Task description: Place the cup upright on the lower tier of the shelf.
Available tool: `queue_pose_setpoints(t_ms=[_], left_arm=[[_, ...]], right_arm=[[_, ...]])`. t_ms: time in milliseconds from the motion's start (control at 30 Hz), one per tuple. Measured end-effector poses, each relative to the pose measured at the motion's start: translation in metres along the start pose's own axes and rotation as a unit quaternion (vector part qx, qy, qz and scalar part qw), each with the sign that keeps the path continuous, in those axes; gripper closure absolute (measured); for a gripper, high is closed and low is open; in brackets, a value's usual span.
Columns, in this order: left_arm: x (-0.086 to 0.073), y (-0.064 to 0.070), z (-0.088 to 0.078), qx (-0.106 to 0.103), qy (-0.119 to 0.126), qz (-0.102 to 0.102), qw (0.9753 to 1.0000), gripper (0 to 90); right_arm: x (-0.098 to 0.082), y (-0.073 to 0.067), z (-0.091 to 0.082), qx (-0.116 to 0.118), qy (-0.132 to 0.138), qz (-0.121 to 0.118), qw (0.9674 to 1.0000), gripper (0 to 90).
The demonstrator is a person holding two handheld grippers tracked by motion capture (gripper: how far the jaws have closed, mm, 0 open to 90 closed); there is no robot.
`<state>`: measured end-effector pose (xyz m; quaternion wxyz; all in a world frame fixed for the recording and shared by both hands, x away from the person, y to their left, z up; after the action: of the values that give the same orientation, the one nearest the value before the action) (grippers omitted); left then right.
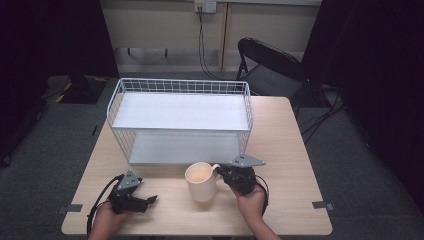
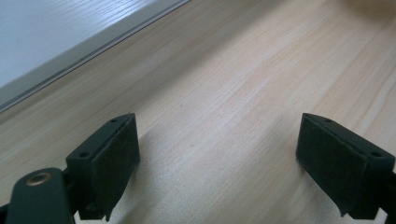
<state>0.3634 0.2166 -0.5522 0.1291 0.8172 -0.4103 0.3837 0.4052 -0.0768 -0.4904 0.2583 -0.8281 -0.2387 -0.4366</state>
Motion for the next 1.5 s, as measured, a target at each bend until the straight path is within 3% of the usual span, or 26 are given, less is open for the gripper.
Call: queue_pose_setpoints(t_ms=[533,1500], left_arm=[[0.0,0.0,0.0,0.0,0.0,0.0,1.0,13.0],[0.0,0.0,0.0,0.0,0.0,0.0,1.0,13.0]], right_arm=[[0.009,0.0,0.01,-0.015,0.006,0.008,0.9998,84.0],[0.029,0.007,0.021,-0.063,0.033,0.014,0.9973,84.0]])
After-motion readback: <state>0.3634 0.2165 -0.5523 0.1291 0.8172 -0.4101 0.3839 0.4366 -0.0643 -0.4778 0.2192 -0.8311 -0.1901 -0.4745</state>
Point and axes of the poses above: each handheld gripper's, and its own axes: z roughly forward along the jaws, x roughly out of its top, y roughly to its right, the point moved 7 cm from there along z, roughly forward along the jaws, and after that the axes turned 9 degrees about z, right-handed, at the moved point
